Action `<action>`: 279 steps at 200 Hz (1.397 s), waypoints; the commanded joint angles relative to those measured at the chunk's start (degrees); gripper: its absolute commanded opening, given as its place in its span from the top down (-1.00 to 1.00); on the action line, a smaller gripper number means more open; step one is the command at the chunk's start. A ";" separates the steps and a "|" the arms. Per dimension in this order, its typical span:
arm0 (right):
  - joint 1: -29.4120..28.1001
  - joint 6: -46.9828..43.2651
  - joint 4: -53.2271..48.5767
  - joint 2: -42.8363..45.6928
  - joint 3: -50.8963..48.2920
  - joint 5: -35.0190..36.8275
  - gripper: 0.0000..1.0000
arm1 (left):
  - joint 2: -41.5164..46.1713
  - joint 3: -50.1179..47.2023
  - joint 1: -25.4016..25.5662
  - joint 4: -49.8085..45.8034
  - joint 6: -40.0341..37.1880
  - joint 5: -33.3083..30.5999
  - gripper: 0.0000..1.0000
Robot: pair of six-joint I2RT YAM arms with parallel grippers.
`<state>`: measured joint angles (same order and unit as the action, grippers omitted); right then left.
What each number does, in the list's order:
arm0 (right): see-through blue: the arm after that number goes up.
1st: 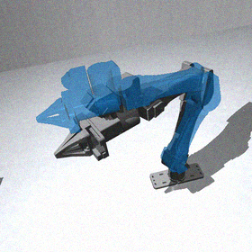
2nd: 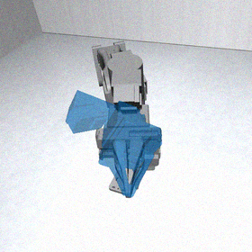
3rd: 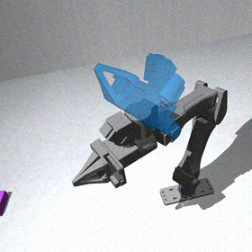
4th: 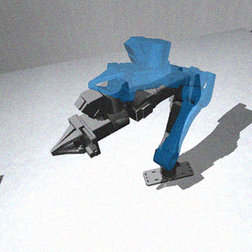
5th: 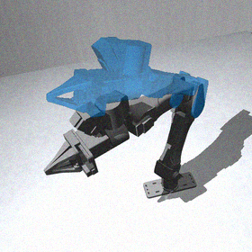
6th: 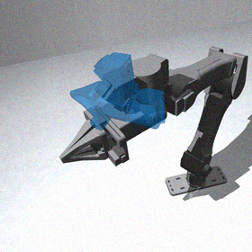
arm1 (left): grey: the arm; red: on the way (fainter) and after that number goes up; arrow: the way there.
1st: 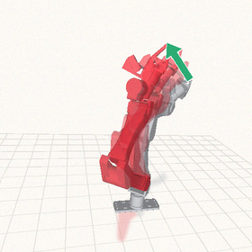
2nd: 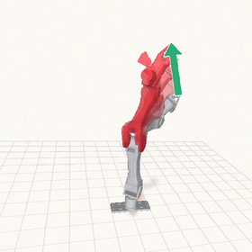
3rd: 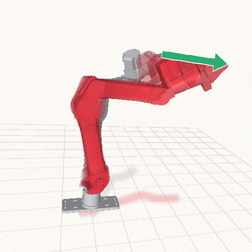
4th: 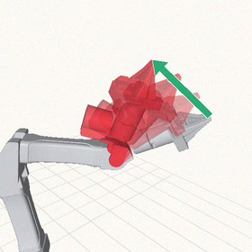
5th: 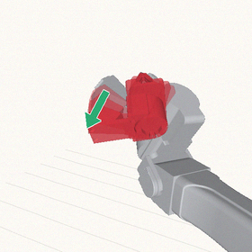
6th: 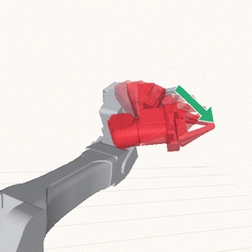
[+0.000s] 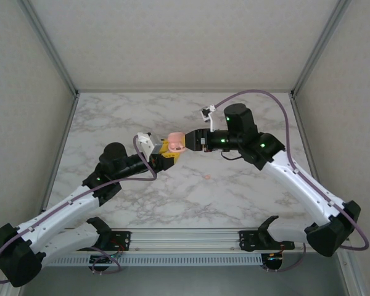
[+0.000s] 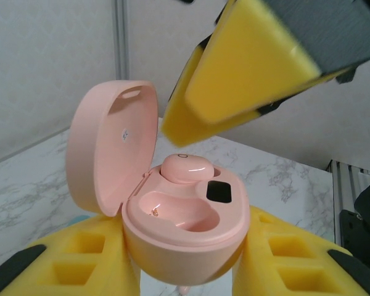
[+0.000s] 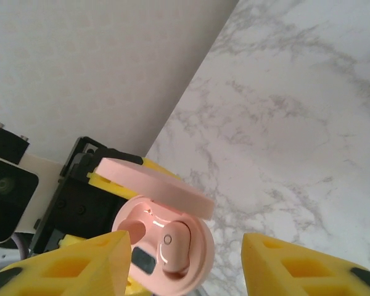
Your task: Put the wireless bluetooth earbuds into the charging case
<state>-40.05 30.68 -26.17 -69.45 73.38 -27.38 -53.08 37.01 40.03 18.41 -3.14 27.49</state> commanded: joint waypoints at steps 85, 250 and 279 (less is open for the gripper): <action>12.08 5.56 -8.87 0.99 -20.92 14.88 0.09 | 8.20 -1.90 0.49 -1.93 -0.41 -6.03 0.40; 5.16 -20.89 -15.17 -38.84 -0.92 14.02 0.01 | 11.02 -0.89 0.49 -6.37 -0.72 -7.24 0.40; 5.11 -21.23 -16.16 -40.32 -0.79 14.42 0.00 | 10.20 -0.81 0.49 -5.80 -0.64 -6.89 0.40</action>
<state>-34.70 11.20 -39.75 -108.53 71.07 -14.31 -42.78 35.73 40.05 12.19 -3.25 20.84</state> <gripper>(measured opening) 0.498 0.345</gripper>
